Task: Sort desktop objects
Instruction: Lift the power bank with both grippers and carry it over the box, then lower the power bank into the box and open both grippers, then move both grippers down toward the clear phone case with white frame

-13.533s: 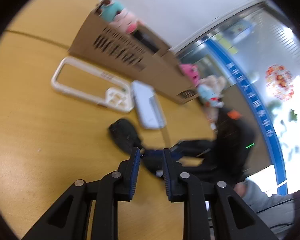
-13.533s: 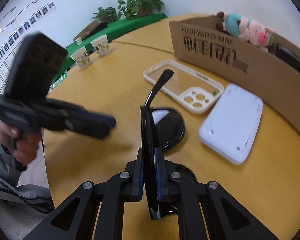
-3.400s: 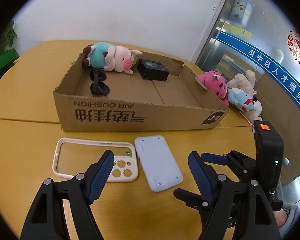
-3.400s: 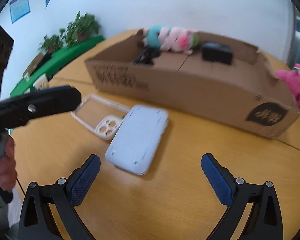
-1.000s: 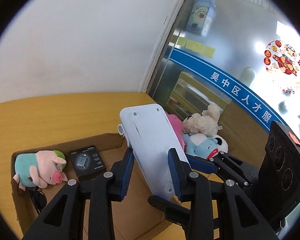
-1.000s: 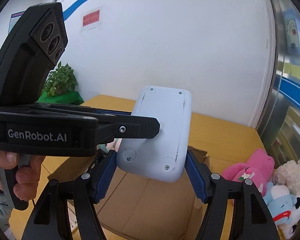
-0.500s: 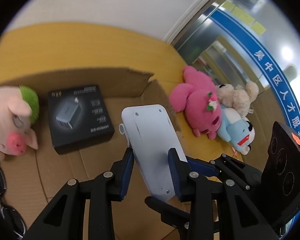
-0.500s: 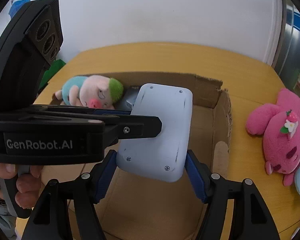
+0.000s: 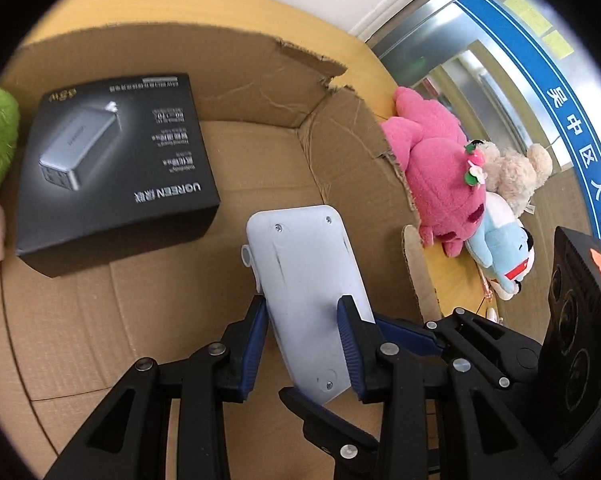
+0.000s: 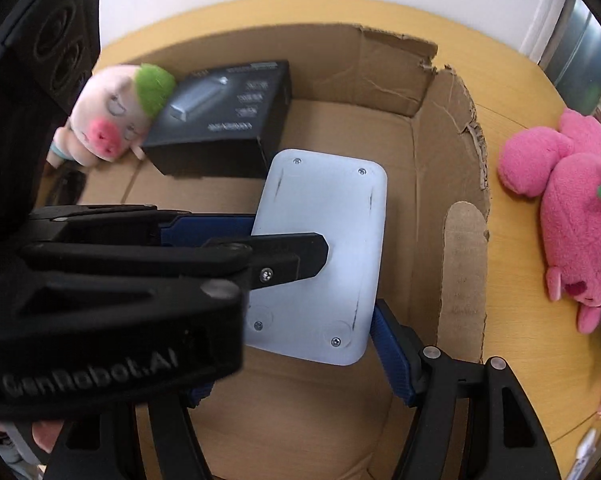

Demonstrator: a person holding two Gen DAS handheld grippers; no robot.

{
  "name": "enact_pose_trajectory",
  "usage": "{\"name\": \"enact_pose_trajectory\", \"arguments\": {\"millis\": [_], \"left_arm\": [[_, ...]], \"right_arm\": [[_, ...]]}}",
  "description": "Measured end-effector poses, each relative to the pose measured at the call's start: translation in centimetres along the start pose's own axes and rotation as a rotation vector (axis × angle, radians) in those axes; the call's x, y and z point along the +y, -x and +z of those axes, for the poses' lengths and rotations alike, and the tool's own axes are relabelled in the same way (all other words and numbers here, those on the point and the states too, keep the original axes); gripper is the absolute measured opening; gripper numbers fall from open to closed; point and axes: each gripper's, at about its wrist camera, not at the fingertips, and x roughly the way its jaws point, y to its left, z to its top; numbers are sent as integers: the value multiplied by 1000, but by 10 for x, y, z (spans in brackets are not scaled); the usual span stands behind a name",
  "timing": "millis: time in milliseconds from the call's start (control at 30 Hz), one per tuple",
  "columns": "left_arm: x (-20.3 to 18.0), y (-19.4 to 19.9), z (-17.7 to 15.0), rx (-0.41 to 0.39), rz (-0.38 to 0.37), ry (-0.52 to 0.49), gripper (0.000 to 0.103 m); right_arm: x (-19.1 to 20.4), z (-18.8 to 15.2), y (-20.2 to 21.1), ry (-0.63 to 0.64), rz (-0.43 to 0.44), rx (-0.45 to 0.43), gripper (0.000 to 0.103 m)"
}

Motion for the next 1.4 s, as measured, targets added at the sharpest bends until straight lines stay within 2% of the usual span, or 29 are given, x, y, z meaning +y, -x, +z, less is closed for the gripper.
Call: {"name": "enact_pose_trajectory", "arguments": {"millis": [167,500,633,733,767,833,900,967,1033,1100,1200,1300,1400], "left_arm": [[9,-8,-1,25,13,37,36],[2,-12,-5,30,42,20,35],[-9,20,-13,-33,19,-10,35],[-30,75,-29,-159,64,-119,41],[-35,93,-35,-195,75,-146,46],[-47,140,-57,-292,120,-197,57],[-56,186,-85,-396,147,-234,70],[-63,228,-119,-507,180,-268,78],[-66,262,-157,-602,240,-295,79],[-63,286,-190,-667,258,-294,79],[-45,304,-234,-680,280,-280,79],[-20,305,-264,-649,326,-227,79],[23,300,-296,-596,266,-124,79]], "right_arm": [[8,1,-6,32,-49,20,67],[21,-3,2,38,-93,5,70],[34,-21,40,80,-115,-100,79],[46,-48,81,122,-138,-228,85],[51,-58,97,135,-146,-282,91],[55,-75,128,154,-154,-396,102],[67,-89,157,161,-170,-499,103],[81,-110,173,165,-182,-566,103],[93,-130,186,170,-158,-616,103],[111,-147,191,175,-125,-640,103],[137,-174,190,181,-79,-642,103],[165,-191,167,166,24,-547,103],[192,-198,130,146,94,-458,103]]}}
